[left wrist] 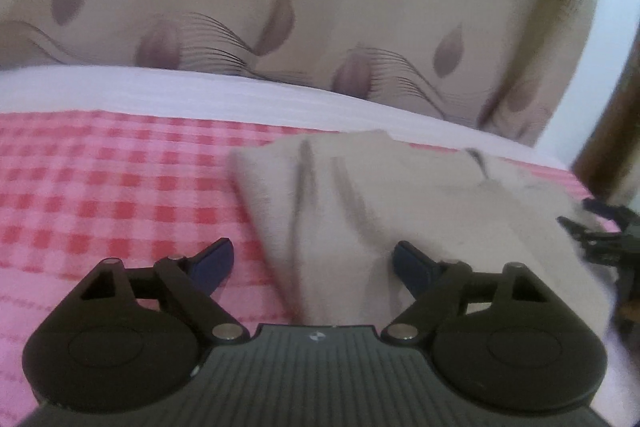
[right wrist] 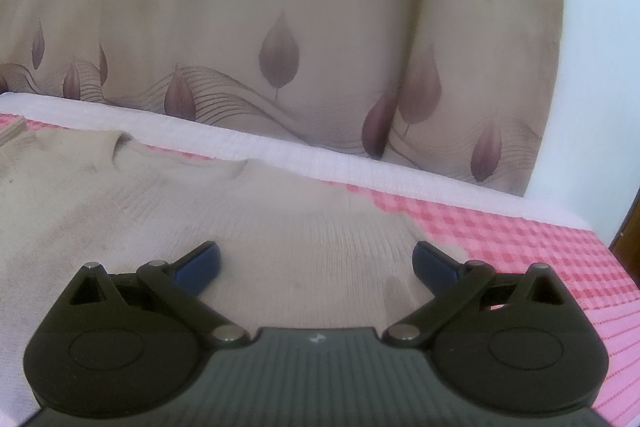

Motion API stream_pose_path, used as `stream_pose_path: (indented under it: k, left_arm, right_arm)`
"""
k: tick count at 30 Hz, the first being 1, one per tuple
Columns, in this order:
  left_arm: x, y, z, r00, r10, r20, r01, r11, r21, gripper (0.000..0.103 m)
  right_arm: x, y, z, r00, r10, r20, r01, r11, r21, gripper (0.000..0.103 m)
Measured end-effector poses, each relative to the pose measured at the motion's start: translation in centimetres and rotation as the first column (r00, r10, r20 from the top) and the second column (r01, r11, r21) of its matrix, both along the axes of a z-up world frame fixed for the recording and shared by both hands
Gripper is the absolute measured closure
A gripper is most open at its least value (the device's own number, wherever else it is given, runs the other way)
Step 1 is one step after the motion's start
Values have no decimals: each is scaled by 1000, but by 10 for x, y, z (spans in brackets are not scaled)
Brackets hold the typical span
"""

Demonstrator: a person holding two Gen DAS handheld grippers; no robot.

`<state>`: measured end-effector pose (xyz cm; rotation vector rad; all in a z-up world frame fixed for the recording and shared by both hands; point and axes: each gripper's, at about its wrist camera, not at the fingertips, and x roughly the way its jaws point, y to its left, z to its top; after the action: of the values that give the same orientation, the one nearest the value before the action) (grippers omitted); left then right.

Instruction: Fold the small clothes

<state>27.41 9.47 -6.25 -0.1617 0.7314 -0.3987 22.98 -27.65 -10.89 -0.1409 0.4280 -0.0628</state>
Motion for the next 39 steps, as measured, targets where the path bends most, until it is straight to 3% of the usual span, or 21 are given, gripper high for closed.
stream_pose_path:
  k: [2, 3, 4, 6, 9, 15, 19, 22, 30, 32, 35, 36, 37, 39]
  left_arm:
    - [8, -2, 0, 999, -29, -17, 29, 999, -19, 39]
    - [11, -3, 0, 999, -34, -22, 33, 999, -11, 59]
    - [13, -5, -1, 999, -33, -30, 33, 999, -11, 71]
    - [20, 0, -5, 998, -30, -61, 25, 997, -75, 78]
    - [18, -3, -4, 997, 30, -76, -37, 994, -99, 82]
    - [5, -32, 33, 989, 124, -85, -134, 983, -127, 83]
    - [-6, -68, 66, 989, 125, -83, -133, 985, -106, 84]
    - [-13, -100, 83, 987, 120, -107, -132, 985, -111, 84]
    - [-16, -178, 75, 965, 108, -241, -155, 971, -183, 84]
    - [-16, -193, 64, 952, 102, -290, -168, 962, -215, 84]
    - [-15, -210, 53, 944, 79, -320, -161, 958, -237, 83]
    - [-14, -211, 50, 942, 64, -330, -155, 954, -257, 76]
    - [-13, -207, 48, 935, 42, -351, -155, 941, -301, 68]
    - [-15, -196, 49, 931, -17, -364, -146, 898, -415, 68]
  right_arm:
    - [-1, 1, 0, 1000, 0, 5, 0, 1000, -1, 0]
    - [-1, 1, 0, 1000, 0, 7, 0, 1000, -2, 0]
    - [-1, 2, 1, 1000, 0, 9, 0, 1000, -2, 0]
    - [-2, 1, 1, 1000, 2, 12, -2, 1000, 0, 0]
    - [-2, -1, 2, 1000, 9, 17, -9, 1000, 21, 0]
    - [-22, -25, 9, 989, 24, 145, -51, 982, 182, 0]
    - [-34, -40, 12, 985, 63, 159, -115, 932, 344, 0]
    - [-52, -41, 13, 976, 94, 195, -166, 902, 398, 0]
    - [-88, -50, 9, 955, 177, 239, -276, 827, 489, 0]
    - [-89, -52, 9, 949, 207, 239, -305, 797, 521, 0]
    - [-86, -57, 6, 933, 286, 217, -359, 718, 597, 0]
    - [-84, -59, 5, 926, 311, 212, -374, 692, 618, 0]
    - [-82, -60, 4, 919, 334, 210, -388, 667, 636, 0]
    - [-81, -61, 3, 906, 369, 207, -407, 626, 665, 0]
